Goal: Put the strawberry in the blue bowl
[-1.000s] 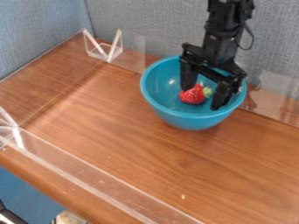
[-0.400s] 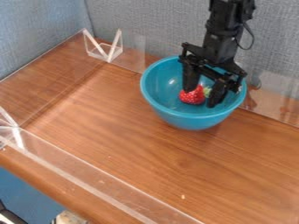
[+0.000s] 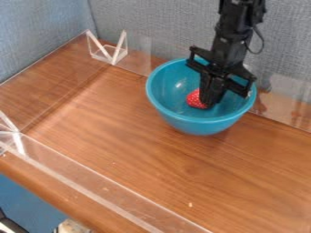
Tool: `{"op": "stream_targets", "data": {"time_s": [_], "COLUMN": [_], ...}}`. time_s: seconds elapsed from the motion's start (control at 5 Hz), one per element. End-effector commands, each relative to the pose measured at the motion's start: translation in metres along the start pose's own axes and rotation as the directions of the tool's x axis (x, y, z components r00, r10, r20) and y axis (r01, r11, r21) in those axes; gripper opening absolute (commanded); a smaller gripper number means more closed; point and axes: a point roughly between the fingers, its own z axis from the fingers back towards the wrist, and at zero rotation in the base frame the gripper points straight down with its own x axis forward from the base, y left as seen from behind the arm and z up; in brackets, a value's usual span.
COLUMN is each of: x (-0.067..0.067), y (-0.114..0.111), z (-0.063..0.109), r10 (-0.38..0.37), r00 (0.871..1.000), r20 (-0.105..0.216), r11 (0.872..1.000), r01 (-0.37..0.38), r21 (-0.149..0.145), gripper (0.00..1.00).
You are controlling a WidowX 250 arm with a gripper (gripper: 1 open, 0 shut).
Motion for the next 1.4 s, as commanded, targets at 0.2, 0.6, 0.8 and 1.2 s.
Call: {"op": "stream_targets", "data": {"time_s": [0.2, 0.6, 0.8, 1.2], "x": [0.012, 0.008, 0.002, -0.006], "y": [0.002, 0.003, 0.005, 0.006], "z": [0.016, 0.024, 0.031, 0.039], "r10": [0.000, 0.002, 0.008, 0.015], "r00": [0.998, 0.998, 0.997, 0.995], "r20": [0.058, 0.070, 0.082, 0.098], "r11": [1.000, 1.000, 1.000, 1.000], "r01": [-0.001, -0.003, -0.008, -0.017], "r21": [0.007, 0.010, 0.010, 0.012], "gripper": [0.00, 1.00, 1.00, 1.00]}}
